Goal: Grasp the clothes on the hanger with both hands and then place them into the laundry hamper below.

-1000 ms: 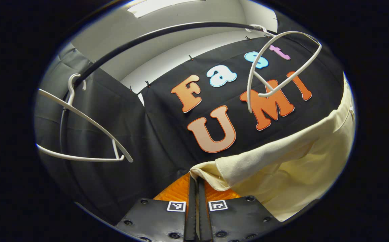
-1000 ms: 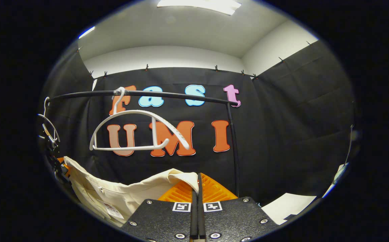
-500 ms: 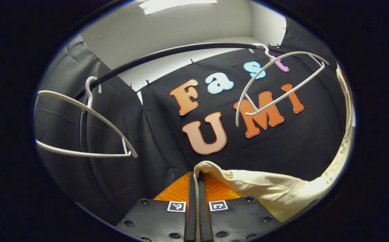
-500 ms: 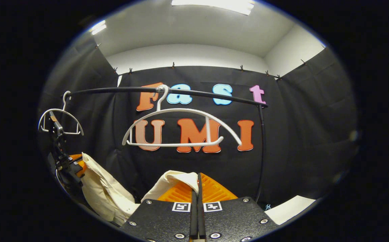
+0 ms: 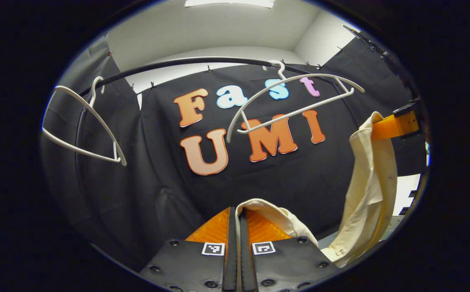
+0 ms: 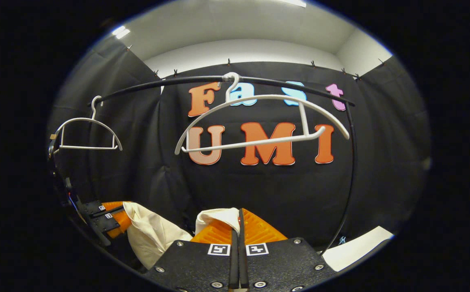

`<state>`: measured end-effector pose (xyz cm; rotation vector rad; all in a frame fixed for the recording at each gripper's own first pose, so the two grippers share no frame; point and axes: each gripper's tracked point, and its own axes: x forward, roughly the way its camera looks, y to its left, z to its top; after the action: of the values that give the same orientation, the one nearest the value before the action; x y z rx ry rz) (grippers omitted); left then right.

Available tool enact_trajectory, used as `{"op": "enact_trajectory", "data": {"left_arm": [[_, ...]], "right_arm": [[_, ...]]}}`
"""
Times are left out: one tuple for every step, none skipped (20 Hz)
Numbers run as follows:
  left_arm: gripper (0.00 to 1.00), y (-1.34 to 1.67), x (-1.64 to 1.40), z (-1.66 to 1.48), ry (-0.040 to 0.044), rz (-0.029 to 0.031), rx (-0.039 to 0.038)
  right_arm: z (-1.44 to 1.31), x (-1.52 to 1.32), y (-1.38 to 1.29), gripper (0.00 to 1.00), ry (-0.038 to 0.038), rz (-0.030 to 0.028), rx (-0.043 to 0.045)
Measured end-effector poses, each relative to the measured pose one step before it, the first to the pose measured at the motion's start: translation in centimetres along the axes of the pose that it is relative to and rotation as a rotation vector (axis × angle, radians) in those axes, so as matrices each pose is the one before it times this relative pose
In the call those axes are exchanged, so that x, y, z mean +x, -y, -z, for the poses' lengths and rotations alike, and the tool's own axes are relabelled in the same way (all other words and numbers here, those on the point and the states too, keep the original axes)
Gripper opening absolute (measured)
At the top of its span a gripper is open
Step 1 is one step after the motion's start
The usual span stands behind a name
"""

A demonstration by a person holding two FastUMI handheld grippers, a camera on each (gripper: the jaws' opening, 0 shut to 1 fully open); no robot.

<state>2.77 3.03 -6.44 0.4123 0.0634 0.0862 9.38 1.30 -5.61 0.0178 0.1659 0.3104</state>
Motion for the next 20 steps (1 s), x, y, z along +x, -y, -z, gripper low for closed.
{"op": "enact_trajectory", "data": {"left_arm": [[0.11, 1.193, -0.377, 0.687, -0.02352, 0.028, -0.02258], [0.11, 1.183, -0.541, 0.601, -0.02221, 0.02948, -0.02595], [0.11, 0.975, -0.35, 0.695, -0.01867, 0.02552, -0.02399], [0.11, 0.751, -0.291, 0.885, -0.02039, 0.02077, -0.01532], [0.11, 0.458, -0.03, 0.812, -0.02207, 0.01601, -0.00829], [0.11, 0.501, 0.05, 0.957, -0.02287, 0.00969, -0.00897], [0.11, 0.544, -0.213, 1.037, -0.02574, 0.01095, -0.01422], [0.11, 0.696, -0.163, 1.1, -0.03065, 0.01392, -0.02007], [0.11, 0.728, -0.33, 1.384, -0.03606, 0.01346, -0.02205], [0.11, 0.686, 0.003, 1.307, -0.04103, 0.01359, -0.02189], [0.11, 0.354, 0.309, 1.35, -0.04247, 0.01132, -0.02667], [0.11, 0.37, 0.527, 1.465, -0.0477, 0.01057, -0.03413], [0.13, 0.283, 0.545, 1.698, -0.05343, 0.01319, -0.03562], [0.14, 0.067, 0.398, 1.978, -0.05827, 0.00508, -0.03092], [0.17, 0.069, 0.494, 1.678, -0.05184, 0.00182, -0.01782], [0.18, 0.04, 0.32, 1.434, -0.04963, -0.00445, -0.01353], [0.18, -0.188, 0.341, 1.206, -0.03901, 0.00026, -0.02034], [0.18, -0.236, 0.158, 1.13, -0.03271, 0.00062, -0.02089], [0.18, -0.107, 0.217, 0.851, -0.03222, 0.00025, -0.01509], [0.18, -0.218, 0.507, 0.865, -0.03407, -0.0085, -0.01122]], "right_arm": [[0.881, 0.321, -0.437, 0.0, -0.01818, -0.00897, 0.00813], [0.719, -0.183, -0.178, 0.0, -0.01765, -0.00084, 0.00367], [0.798, 0.339, 0.077, 0.0, -0.01756, 0.00309, 0.00077], [1.096, 0.035, -0.151, 0.0, -0.02056, 0.00674, 0.00066], [1.242, 0.015, 0.173, 0.0, -0.02045, 0.01199, 0.00246], [1.141, -0.427, 0.347, 0.0, -0.02186, 0.01679, 0.00527], [1.17, -0.233, 0.281, 0.0, -0.02294, 0.01851, -0.00128], [1.066, -0.286, 0.293, 0.0, -0.01968, 0.02149, -0.00436], [1.379, -0.112, 0.007, 0.0, -0.02251, 0.01622, 0.00083], [1.502, -0.078, -0.165, 0.0, -0.02879, 0.00869, 0.01318], [1.571, 0.14, -0.253, 0.0, -0.03506, -0.00129, 0.02156], [1.766, 0.238, -0.134, 0.01, -0.03552, -0.00217, 0.0234], [1.736, 0.461, 0.088, 0.01, -0.0318, 0.00134, 0.0194], [1.689, 0.165, 0.366, 0.01, -0.03217, 0.00843, 0.01216], [1.649, 0.51, 0.493, 0.01, -0.03205, 0.01091, 0.00674], [1.692, 0.284, 0.501, 0.0, -0.04009, 0.01508, 0.00513], [1.749, 0.15, 0.623, 0.01, -0.038, 0.01674, 0.0087], [1.842, -0.076, 0.573, 0.01, -0.03639, 0.00742, 0.01427], [1.579, 0.111, 0.167, 0.01, -0.03419, -0.001, 0.0177], [1.691, 0.353, 0.225, 0.01, -0.03055, 0.0014, 0.02298]]}}
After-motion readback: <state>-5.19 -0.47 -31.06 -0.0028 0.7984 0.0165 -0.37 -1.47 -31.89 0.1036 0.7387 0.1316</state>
